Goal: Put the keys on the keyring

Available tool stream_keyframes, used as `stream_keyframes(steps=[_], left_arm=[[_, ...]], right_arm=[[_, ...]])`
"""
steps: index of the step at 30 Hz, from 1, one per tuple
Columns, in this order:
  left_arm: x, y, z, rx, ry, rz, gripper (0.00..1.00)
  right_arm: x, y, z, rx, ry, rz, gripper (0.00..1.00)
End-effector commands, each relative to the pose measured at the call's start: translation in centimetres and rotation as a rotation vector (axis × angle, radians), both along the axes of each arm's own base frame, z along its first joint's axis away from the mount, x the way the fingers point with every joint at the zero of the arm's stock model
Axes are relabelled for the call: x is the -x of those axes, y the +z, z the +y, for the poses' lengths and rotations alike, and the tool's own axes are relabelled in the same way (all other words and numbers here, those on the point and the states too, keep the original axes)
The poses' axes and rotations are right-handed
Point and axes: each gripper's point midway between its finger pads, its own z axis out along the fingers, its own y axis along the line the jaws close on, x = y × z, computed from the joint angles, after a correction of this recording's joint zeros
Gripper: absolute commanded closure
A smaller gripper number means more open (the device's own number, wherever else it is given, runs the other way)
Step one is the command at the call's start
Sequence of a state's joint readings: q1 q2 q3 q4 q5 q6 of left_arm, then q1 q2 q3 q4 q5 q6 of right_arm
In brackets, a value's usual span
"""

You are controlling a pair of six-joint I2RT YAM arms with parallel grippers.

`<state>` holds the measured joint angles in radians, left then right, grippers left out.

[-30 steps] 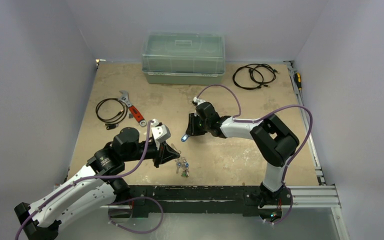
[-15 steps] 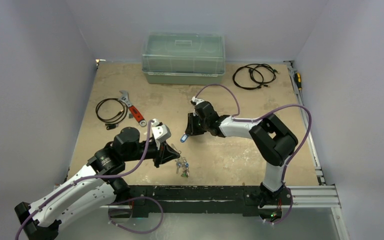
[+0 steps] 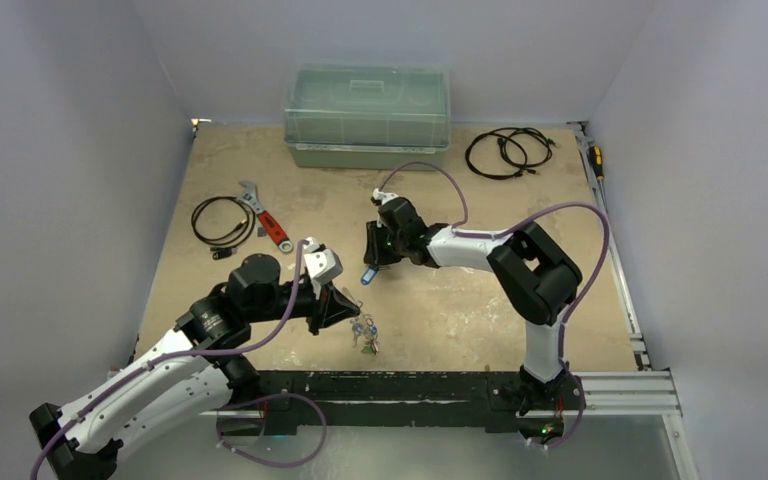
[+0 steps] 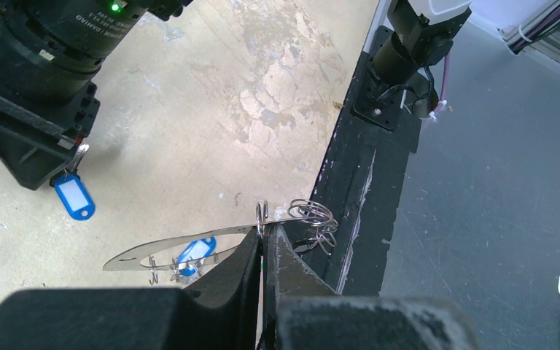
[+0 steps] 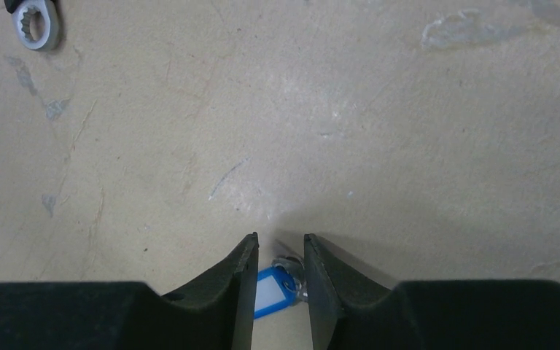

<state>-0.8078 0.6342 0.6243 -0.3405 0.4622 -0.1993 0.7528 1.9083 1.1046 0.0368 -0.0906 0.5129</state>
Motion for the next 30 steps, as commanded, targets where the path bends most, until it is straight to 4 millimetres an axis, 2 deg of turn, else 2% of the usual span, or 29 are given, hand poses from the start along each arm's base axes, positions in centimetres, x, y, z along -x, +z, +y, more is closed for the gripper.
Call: stream_keyframes(steps=[1,6,11,16,30], left_arm=[[-0.3,2.3,-0.4,0.054,0.009,-0.037,1.0],[-0.4,2.3,-0.3,0.055,0.011,-0.037,1.0],[-0.3,2.3,-0.4,0.053,0.008,-0.036,1.0],[-0.4,2.2,-0.4,0.052,0.01,-0.034,1.0],[-0.5,2.1,-0.4,0.047,0.014,-0.032,1.0]], right_arm=[[0.5,-1.9,-0.4,0.129,0.011,0.006,0.67],[0.5,-2.4,-1.5,0.244,-0.018,-0.02,0.67],[0.3,-1.5,-2.9,0.303,-0.055,-0.05,0.66],[0.4,-0.9,-3.3,0.312,-0.056,-0.058,0.66],[1.7,-1.1,-1.2,0.261,0.029,-0.038,0.71]])
